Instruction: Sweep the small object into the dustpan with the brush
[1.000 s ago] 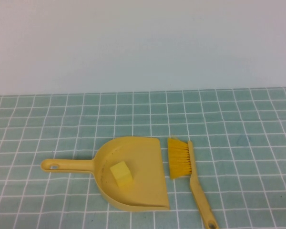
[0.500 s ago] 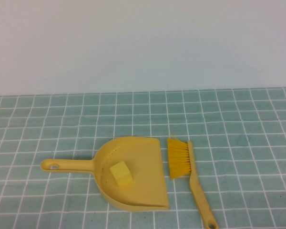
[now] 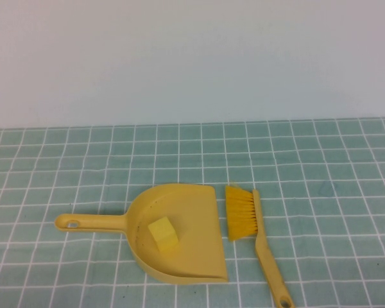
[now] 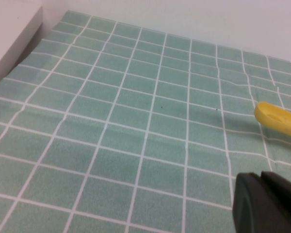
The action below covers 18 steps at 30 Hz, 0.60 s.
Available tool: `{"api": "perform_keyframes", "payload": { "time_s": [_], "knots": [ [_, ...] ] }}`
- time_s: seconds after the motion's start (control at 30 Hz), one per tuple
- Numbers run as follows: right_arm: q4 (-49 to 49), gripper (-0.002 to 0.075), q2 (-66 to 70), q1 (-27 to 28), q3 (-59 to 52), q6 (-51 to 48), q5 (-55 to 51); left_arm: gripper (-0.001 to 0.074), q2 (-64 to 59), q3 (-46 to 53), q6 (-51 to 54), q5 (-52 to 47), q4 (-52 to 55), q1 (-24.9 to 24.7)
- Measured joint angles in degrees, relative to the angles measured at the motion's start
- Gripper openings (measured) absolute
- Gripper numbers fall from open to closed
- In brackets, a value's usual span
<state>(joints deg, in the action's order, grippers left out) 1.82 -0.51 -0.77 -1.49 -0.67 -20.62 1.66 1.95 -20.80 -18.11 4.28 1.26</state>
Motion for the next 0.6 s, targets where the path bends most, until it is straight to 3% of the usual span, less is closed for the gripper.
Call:
{"api": "perform_keyframes", "payload": {
  "time_s": [0.6],
  "knots": [
    [-0.78, -0.0001, 0.0, 0.0, 0.0, 0.0, 0.0, 0.0, 0.0, 0.0, 0.0, 0.0, 0.0, 0.0]
  ]
}}
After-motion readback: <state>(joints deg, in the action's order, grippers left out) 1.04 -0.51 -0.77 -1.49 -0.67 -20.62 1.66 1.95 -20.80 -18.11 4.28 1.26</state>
